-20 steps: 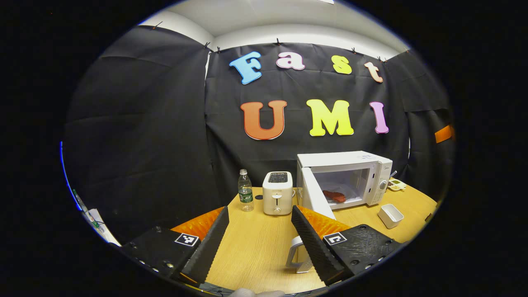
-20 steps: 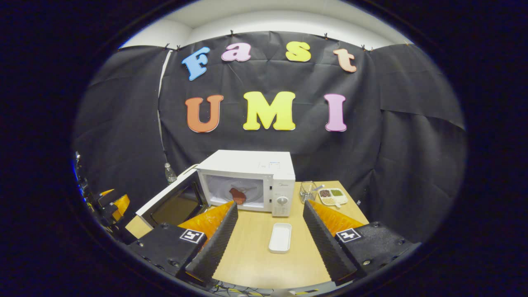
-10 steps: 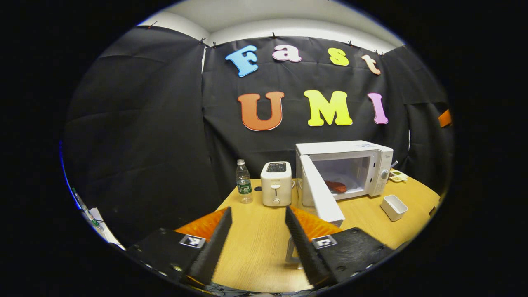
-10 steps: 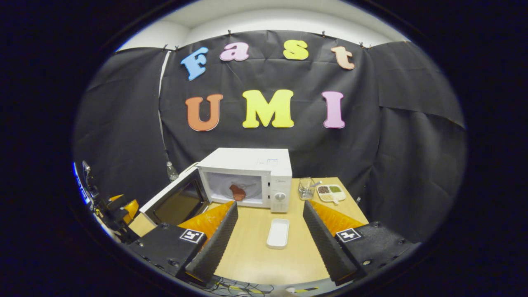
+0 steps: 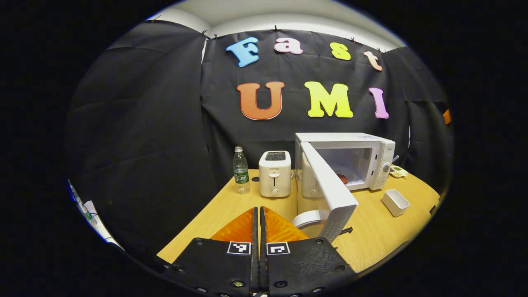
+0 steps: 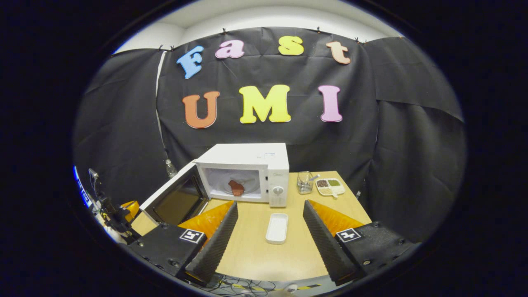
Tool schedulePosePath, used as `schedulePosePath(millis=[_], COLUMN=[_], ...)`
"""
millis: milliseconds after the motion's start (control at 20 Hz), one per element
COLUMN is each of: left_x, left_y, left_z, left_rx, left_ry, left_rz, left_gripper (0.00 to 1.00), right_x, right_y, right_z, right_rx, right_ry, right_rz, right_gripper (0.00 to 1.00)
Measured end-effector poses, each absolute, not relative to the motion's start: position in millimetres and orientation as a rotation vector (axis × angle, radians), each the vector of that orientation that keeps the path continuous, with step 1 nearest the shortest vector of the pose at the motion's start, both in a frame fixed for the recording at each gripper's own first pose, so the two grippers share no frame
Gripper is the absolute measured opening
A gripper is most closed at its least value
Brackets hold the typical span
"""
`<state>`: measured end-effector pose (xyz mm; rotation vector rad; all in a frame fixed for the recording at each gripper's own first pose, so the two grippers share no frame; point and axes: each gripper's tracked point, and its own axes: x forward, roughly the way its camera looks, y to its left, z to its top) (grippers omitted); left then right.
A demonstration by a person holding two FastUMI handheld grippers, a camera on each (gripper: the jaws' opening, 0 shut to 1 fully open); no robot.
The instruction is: Open the microwave oven with the left hand, put the food in, and close the microwave oven.
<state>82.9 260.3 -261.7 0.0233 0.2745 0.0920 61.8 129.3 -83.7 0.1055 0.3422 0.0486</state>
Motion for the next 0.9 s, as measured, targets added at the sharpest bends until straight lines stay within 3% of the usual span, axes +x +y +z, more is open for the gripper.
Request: schedulePosePath(millis=[50,100,150,200,300,350,400,500,550,600,650,700,750,800,850,900], left_x=[85,88,90,91,93,94,94,96,96,97,100,102,101,103,107,110], left_y=[255,253,248,243,235,229,224,207,196,185,174,162,150,135,122,109], left_z=[-264,-266,-269,-269,-269,-269,-271,-271,-271,-273,-275,-274,-275,-274,-274,-276], left_rx=[0.024,0.038,0.042,0.042,0.055,0.054,0.054,0.046,0.04,0.038,0.033,0.026,0.018,0.014,0.018,0.024], left_ry=[0.284,0.281,0.288,0.288,0.284,0.283,0.287,0.285,0.286,0.291,0.295,0.291,0.296,0.296,0.294,0.298], left_rz=[0.072,0.07,0.052,0.041,0.026,0.01,-0.001,-0.028,-0.044,-0.06,-0.073,-0.087,-0.108,-0.132,-0.154,-0.177], left_gripper=[0.0,0.0,0.0,0.0,0.0,0.0,0.0,0.0,0.0,0.0,0.0,0.0,0.0,0.0,0.0,0.0], right_x=[61,60,59,58,56,56,56,56,57,58,61,62,63,65,67,69], right_y=[126,125,124,122,119,117,115,109,104,101,98,95,91,87,83,80], right_z=[-85,-87,-88,-89,-92,-94,-97,-99,-99,-101,-101,-101,-101,-100,-100,-101], right_rx=[0.107,0.111,0.115,0.117,0.12,0.125,0.13,0.131,0.13,0.131,0.135,0.136,0.138,0.143,0.146,0.149], right_ry=[0.345,0.345,0.346,0.347,0.349,0.352,0.358,0.362,0.359,0.359,0.359,0.359,0.358,0.352,0.351,0.352], right_rz=[0.04,0.037,0.033,0.027,0.019,0.016,0.013,0.008,0.002,-0.002,-0.001,-0.002,-0.003,-0.007,-0.007,-0.007], right_gripper=[1.0,0.92,1.0,0.91,0.92,1.0,0.92,0.91,1.0,1.0,0.91,0.92,1.0,1.0,0.92,1.0])
